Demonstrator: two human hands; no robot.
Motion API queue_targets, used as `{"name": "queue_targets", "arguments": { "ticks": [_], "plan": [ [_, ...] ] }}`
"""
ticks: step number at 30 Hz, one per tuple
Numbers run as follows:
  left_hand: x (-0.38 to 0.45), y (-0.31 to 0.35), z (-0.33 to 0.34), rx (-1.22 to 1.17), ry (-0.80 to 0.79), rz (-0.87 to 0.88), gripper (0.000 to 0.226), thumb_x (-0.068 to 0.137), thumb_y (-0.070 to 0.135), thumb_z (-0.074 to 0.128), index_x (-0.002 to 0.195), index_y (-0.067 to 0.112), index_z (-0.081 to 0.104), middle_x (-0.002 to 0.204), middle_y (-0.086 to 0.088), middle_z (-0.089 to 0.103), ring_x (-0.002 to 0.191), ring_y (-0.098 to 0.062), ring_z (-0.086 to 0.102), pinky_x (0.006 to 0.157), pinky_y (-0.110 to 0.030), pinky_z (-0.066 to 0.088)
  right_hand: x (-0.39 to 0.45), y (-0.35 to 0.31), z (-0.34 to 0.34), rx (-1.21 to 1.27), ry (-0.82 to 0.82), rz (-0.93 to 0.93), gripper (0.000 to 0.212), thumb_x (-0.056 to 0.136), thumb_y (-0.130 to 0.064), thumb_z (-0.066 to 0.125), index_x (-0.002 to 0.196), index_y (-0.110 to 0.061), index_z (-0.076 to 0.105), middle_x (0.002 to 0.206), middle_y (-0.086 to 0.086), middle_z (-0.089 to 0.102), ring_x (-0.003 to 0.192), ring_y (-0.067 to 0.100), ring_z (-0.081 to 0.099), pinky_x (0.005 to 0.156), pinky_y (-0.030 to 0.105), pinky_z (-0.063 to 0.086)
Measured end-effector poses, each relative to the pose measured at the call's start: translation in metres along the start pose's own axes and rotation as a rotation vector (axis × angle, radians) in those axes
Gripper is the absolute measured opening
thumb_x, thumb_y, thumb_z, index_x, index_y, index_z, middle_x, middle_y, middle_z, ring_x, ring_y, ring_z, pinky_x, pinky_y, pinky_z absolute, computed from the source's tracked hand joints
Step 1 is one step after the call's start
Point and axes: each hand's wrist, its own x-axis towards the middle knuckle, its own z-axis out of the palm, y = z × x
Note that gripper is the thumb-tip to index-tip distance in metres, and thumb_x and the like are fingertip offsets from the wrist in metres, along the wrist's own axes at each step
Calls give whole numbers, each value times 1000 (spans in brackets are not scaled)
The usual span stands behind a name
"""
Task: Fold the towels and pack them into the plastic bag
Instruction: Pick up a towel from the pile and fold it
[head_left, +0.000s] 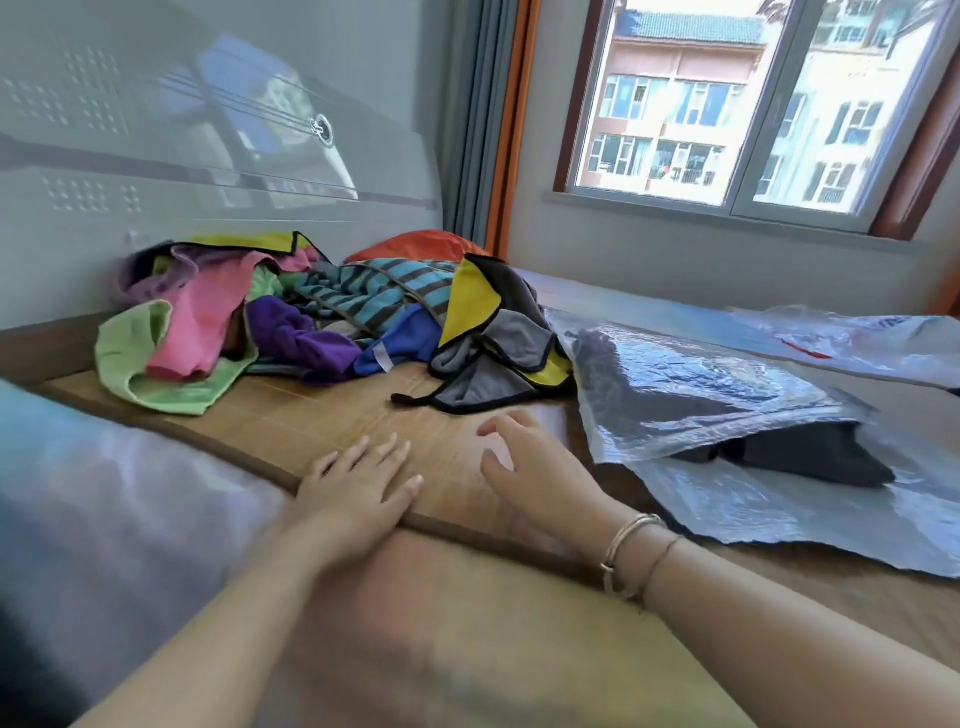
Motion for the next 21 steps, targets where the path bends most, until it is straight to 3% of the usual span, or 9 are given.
{"name": "queue_targets", "arguments": {
  "ticks": [3, 7, 9, 11, 15, 21],
  "plan": [
    [4, -4, -2, 8, -80, 23, 62, 97, 61, 17, 153, 39, 3, 160, 19, -6, 147, -5, -8, 119, -35, -2, 48, 12, 25, 5, -61, 83, 39, 96, -27, 45, 132, -14, 52, 143, 3, 38, 127, 22, 44, 102, 34, 38],
    [6, -8, -1, -1, -90, 35, 63, 97, 62, 19, 153, 39, 1, 160, 19, -8, 147, -6, -11, 119, -35, -4, 96, 32, 45, 60, -174, 237, 44, 100, -39, 32, 139, -27, 49, 157, 12, 22, 147, 30, 13, 118, 43, 16],
    [6, -8, 2, 6, -75, 40, 63, 97, 62, 19, 153, 39, 1, 160, 19, -9, 147, -6, -12, 119, -35, -4, 104, 37, 52, 31, -248, 270, 47, 101, -47, 21, 143, -38, 41, 162, 6, 11, 149, 24, 1, 119, 49, 5],
    [6, -9, 4, 8, -66, 39, 63, 97, 62, 20, 153, 40, 2, 160, 20, -9, 147, -5, -12, 119, -35, -4, 108, 37, 56, -24, -258, 257, 48, 102, -46, 17, 144, -41, 39, 161, -2, 16, 149, 19, 5, 118, 51, 3],
    [6, -9, 4, 3, -44, 37, 63, 96, 62, 21, 153, 40, 3, 160, 20, -8, 147, -4, -11, 119, -34, -3, 91, 18, 47, 5, -236, 168, 48, 103, -33, 18, 139, -29, 50, 152, -5, 38, 142, 14, 27, 118, 48, 8],
    [-5, -1, 6, 87, 119, 8, 70, 96, 63, 21, 152, 34, -9, 161, 14, -10, 149, -8, 0, 118, -36, 7, -11, -7, 35, 93, -171, -20, 45, 103, -31, 22, 130, -28, 59, 135, -5, 53, 128, 12, 43, 112, 37, 27]
  ]
}}
